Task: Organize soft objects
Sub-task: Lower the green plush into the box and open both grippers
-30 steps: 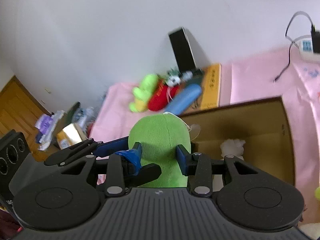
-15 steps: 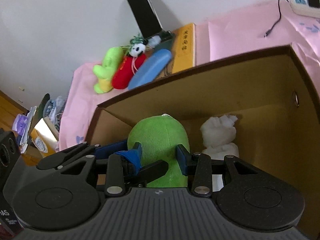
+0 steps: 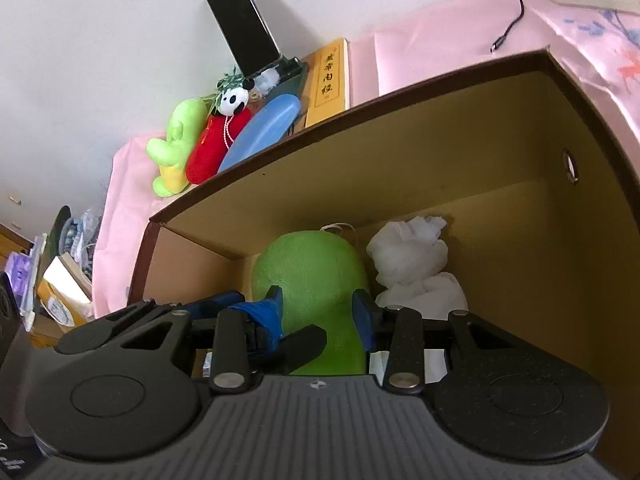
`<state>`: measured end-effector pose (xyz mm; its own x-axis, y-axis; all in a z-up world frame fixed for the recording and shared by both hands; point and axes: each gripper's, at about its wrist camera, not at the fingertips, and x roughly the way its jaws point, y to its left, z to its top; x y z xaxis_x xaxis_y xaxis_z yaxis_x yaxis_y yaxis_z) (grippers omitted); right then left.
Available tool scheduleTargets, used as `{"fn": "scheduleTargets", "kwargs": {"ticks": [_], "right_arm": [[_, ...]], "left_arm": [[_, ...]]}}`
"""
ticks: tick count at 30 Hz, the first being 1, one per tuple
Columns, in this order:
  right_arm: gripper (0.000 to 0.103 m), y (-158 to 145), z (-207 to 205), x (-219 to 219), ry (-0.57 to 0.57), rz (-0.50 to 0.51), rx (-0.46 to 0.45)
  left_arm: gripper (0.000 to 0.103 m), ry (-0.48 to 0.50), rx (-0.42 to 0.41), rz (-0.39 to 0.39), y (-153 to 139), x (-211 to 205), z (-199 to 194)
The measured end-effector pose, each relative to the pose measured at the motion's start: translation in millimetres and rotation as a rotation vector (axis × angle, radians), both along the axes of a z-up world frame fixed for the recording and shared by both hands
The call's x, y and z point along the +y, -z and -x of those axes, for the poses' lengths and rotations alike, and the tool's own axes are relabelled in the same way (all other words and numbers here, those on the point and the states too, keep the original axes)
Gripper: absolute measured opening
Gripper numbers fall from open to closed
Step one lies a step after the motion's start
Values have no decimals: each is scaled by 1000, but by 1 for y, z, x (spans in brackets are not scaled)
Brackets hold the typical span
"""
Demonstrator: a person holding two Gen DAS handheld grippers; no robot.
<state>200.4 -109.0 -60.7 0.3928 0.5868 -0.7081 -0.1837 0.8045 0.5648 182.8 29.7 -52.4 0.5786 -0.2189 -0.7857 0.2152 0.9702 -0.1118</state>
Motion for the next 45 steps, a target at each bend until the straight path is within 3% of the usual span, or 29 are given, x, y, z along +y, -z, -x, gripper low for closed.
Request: {"fn": "scheduleTargets", "kwargs": {"ticks": [15, 24, 32, 45], "right_arm": [[23, -17, 20, 17, -10, 178, -163], [23, -42, 38, 7, -3, 160, -217], [23, -58, 60, 3, -3, 197, -261], [23, -79, 96, -4, -24, 187, -316]], "left_arm": [[63, -63, 2, -1, -3, 5, 6], [63, -103, -55, -49, -31, -5, 35], [63, -164, -52, -95, -47, -5, 55], [63, -172, -102, -143, -73, -14, 95]]}}
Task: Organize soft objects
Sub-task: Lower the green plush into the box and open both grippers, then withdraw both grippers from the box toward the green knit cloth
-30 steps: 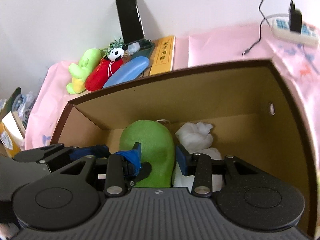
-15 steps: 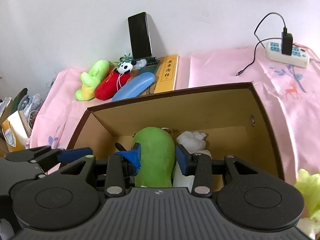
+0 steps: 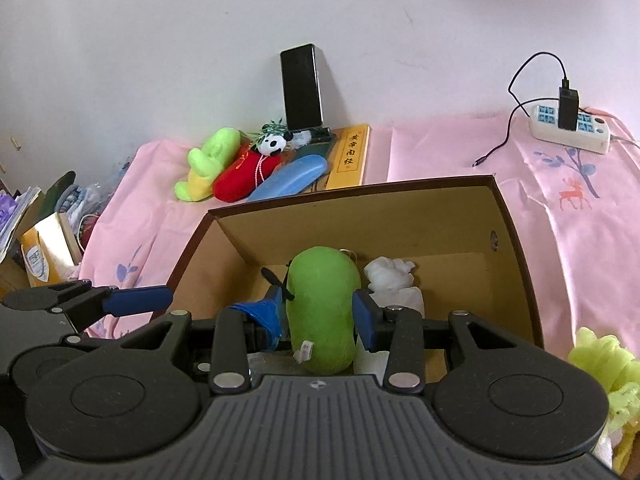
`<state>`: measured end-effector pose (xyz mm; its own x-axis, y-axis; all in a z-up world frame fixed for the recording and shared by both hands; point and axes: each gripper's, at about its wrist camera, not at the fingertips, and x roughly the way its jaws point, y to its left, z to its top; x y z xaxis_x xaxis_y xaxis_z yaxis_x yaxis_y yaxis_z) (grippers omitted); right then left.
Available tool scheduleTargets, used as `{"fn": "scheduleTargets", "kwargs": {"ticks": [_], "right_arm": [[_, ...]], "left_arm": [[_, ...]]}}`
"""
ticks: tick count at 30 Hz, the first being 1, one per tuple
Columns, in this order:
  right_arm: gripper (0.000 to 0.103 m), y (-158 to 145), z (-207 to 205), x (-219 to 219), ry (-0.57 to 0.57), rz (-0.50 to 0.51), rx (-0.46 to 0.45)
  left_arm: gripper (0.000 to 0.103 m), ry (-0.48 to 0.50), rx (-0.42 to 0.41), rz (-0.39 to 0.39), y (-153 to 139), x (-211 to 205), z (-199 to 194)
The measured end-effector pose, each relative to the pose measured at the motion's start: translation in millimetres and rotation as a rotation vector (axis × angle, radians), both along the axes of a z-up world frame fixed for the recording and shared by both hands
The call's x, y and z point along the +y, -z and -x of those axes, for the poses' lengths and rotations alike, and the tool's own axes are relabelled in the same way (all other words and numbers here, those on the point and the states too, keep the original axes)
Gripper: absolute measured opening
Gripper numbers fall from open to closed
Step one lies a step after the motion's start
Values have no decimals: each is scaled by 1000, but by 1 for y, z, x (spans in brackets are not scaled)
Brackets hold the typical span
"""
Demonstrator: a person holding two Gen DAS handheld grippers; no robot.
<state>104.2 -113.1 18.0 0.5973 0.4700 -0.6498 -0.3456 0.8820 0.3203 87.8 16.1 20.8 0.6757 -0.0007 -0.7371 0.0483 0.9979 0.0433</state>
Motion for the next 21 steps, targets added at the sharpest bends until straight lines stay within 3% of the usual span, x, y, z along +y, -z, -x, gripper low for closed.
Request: {"fn": "scheduleTargets", "kwargs": {"ticks": [10, 21], "right_arm": [[23, -7, 25, -6, 2, 22, -49], [23, -7, 42, -26, 1, -11, -22]], "left_arm": [[63, 15, 19, 18, 1, -3, 17], [68, 88, 26, 55, 3, -10, 44]]}}
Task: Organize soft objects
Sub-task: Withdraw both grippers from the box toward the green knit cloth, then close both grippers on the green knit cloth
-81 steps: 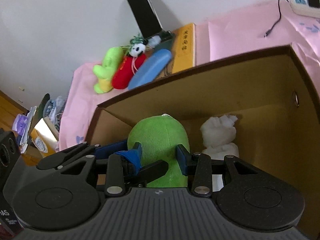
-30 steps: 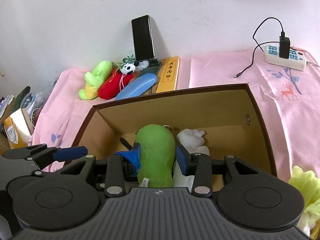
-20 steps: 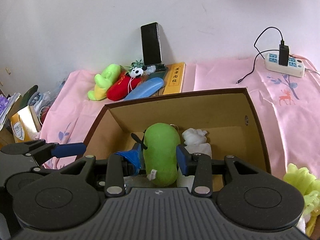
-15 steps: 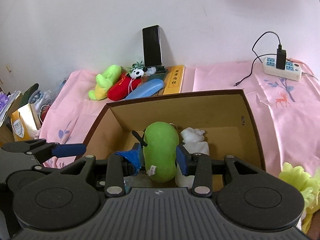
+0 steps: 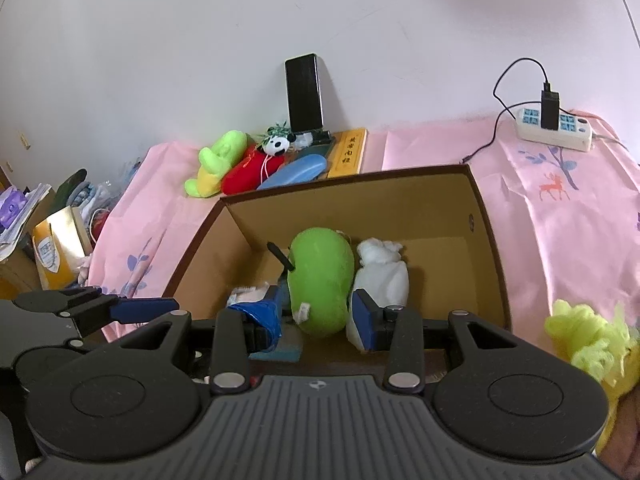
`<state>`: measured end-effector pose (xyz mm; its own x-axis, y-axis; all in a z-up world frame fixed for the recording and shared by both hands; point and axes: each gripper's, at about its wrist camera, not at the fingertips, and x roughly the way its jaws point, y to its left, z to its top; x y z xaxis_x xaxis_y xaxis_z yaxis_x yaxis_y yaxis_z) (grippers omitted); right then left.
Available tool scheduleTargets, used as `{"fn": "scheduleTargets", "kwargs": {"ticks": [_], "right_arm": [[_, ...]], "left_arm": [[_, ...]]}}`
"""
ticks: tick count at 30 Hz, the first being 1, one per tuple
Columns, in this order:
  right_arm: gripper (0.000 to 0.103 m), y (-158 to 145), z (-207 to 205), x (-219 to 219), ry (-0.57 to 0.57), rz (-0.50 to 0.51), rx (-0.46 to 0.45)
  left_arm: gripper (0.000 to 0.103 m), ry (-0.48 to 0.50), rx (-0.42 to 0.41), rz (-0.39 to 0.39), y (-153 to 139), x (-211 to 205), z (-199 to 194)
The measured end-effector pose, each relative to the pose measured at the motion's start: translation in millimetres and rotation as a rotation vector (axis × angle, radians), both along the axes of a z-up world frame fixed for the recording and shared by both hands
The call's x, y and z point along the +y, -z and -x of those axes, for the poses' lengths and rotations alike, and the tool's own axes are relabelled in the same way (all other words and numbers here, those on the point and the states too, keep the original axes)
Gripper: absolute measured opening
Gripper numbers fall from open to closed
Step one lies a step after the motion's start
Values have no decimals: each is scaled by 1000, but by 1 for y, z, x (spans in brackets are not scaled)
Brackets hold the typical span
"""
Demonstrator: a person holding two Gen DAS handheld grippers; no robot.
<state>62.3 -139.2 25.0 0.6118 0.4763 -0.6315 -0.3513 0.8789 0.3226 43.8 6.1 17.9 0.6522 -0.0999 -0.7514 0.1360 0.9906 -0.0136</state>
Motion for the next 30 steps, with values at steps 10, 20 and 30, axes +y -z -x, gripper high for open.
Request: {"fn": "scheduleTargets", "kwargs": {"ticks": [10, 20, 30], "right_arm": [[23, 15, 23, -30, 8, 50, 93], [23, 58, 27, -47, 40, 122, 245], [23, 100, 15, -55, 79, 154, 371]], "left_arm": [[73, 220, 49, 70, 20, -23, 32], [73, 391, 203, 182, 66, -58, 27], [73, 486, 289, 213, 96, -81, 11]]}}
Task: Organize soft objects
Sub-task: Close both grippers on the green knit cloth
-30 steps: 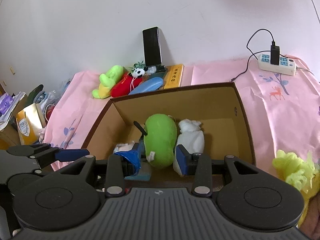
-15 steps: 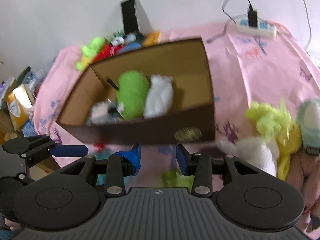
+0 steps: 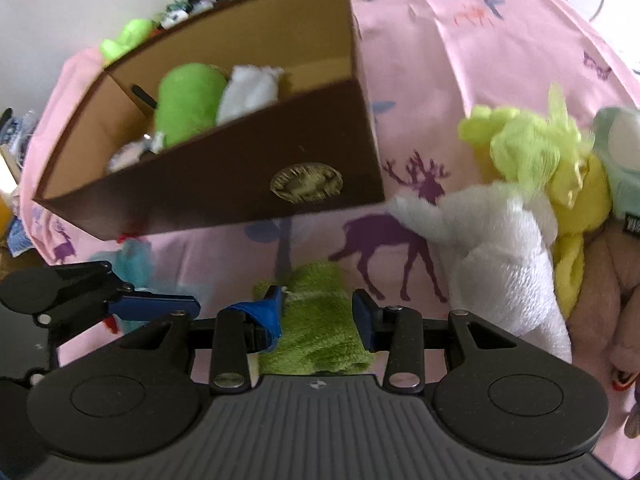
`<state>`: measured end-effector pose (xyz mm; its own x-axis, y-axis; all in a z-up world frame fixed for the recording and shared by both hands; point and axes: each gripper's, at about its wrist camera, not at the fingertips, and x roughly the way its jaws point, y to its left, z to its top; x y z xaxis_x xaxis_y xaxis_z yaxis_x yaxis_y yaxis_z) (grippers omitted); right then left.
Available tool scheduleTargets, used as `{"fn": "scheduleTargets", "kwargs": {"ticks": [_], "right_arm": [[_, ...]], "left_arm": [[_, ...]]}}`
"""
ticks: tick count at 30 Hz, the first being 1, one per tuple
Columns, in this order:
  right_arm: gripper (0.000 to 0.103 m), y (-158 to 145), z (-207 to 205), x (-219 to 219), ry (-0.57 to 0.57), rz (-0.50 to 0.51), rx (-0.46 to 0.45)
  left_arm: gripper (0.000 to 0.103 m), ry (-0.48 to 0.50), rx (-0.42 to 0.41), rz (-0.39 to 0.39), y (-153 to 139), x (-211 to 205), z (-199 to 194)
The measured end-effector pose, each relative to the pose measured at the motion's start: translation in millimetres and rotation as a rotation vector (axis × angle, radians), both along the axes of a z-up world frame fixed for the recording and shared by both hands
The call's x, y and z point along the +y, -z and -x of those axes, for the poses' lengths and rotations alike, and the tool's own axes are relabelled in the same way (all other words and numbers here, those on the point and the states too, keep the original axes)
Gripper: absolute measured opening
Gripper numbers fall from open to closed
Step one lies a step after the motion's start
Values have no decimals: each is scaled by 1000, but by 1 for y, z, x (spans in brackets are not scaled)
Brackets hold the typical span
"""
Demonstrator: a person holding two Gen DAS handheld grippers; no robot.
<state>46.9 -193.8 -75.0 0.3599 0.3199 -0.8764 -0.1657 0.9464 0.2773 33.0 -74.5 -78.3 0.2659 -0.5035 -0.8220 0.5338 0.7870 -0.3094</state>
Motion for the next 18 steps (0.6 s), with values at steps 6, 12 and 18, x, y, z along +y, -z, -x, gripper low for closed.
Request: {"fn": "scheduleTargets", "kwargs": {"ticks": [6, 12, 18], "right_arm": [[24, 18, -5, -7, 70, -79, 90], [23, 22, -9, -4, 65, -175, 149], [21, 20, -8, 2, 36, -180, 150]], "left_arm": [[72, 15, 56, -2, 16, -6, -11], [52, -23, 83, 18, 25, -1, -20], [35, -50, 50, 39, 21, 9, -18]]}}
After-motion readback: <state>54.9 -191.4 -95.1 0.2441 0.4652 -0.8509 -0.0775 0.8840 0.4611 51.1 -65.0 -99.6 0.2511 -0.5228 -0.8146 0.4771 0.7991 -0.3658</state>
